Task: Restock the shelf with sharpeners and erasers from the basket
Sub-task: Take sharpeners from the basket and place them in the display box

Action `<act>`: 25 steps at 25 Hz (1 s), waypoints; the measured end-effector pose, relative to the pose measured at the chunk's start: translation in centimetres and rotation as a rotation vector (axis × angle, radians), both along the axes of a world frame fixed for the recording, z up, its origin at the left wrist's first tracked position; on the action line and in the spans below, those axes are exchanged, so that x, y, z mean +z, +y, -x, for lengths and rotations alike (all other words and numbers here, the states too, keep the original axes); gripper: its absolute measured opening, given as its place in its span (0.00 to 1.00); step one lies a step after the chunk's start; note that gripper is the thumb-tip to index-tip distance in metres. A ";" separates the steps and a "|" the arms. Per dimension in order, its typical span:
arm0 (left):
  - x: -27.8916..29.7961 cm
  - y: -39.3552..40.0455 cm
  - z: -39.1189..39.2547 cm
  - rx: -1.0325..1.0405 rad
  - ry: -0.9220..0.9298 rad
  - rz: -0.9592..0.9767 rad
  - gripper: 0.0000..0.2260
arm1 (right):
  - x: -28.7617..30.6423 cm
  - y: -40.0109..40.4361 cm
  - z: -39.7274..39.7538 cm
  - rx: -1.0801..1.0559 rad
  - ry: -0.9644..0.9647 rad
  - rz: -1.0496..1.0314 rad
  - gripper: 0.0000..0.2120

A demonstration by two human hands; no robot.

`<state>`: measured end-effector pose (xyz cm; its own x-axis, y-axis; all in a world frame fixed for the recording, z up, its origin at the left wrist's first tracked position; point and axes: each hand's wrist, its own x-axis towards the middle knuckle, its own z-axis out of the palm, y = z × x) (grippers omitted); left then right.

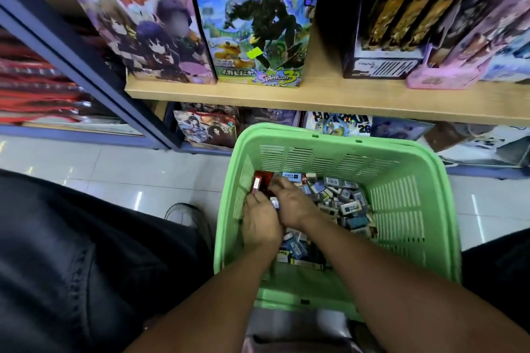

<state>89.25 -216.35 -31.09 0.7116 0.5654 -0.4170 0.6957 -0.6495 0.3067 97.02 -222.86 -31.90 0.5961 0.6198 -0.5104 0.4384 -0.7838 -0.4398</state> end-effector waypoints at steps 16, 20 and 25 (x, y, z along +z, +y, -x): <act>2.5 -0.5 0.3 -0.337 0.157 -0.147 0.27 | 3.0 -9.3 -1.0 0.443 -0.241 0.213 0.30; 2.4 -1.6 0.4 -0.352 0.280 0.008 0.14 | 3.2 -11.3 -0.8 0.310 -0.295 0.245 0.17; 0.9 -2.9 0.8 -0.408 0.388 0.102 0.29 | 3.6 -13.5 -1.9 0.070 -0.416 0.304 0.14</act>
